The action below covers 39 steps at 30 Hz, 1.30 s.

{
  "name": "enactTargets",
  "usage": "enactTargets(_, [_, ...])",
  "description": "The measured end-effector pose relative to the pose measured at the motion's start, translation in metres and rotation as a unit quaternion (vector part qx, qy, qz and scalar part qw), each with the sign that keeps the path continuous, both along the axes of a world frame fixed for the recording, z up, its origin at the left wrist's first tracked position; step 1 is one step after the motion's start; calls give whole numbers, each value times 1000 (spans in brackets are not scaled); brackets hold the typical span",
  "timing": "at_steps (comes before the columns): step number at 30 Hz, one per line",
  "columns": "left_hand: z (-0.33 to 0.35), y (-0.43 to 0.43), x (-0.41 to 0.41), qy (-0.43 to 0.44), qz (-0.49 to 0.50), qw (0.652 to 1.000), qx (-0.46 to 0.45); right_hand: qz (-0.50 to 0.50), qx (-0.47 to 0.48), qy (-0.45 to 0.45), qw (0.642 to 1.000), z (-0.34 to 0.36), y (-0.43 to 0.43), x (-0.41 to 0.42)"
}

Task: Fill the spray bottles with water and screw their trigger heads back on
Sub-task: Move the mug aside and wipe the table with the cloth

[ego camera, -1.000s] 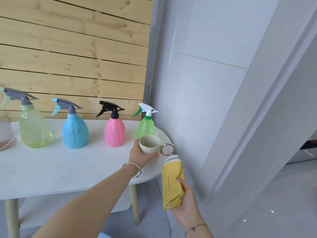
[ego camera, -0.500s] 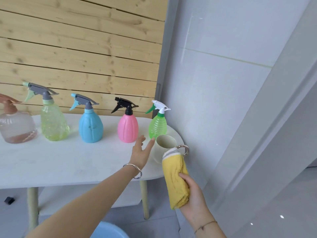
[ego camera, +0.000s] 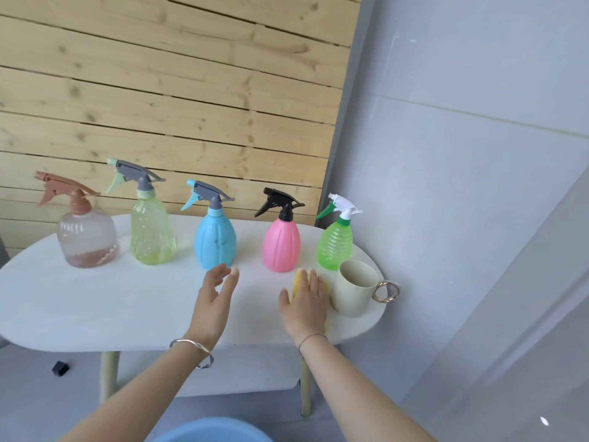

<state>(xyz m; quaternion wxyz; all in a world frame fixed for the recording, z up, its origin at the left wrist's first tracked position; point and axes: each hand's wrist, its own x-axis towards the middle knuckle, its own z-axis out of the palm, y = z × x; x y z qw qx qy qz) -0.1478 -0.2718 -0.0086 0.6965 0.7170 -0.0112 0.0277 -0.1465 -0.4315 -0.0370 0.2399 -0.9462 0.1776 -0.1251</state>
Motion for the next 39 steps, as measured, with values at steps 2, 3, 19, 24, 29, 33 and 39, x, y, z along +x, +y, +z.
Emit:
enactTargets(2, [-5,5,1,1,-2,1000,-2,30,-58,52,997,-9,-3,9])
enactTargets(3, [-7,6,0,-2,-4,1000,0,35,-82,62,994,-12,-6,13])
enactTargets(19, [-10,73,-6,-13,52,999,9,25,-85,60,994,-18,-16,29])
enactTargets(24, [-5,116,-9,-27,94,995,24,102,-91,-15,991,-24,27,2])
enactTargets(29, [-9,148,-20,-24,128,991,15,193,-49,-63,978,-25,120,-8])
enactTargets(33, [-9,179,-27,-28,168,985,2,260,0,-49,964,-18,216,-8])
enactTargets(39, [-12,228,-38,-38,236,971,-11,318,232,8,919,-1,280,0])
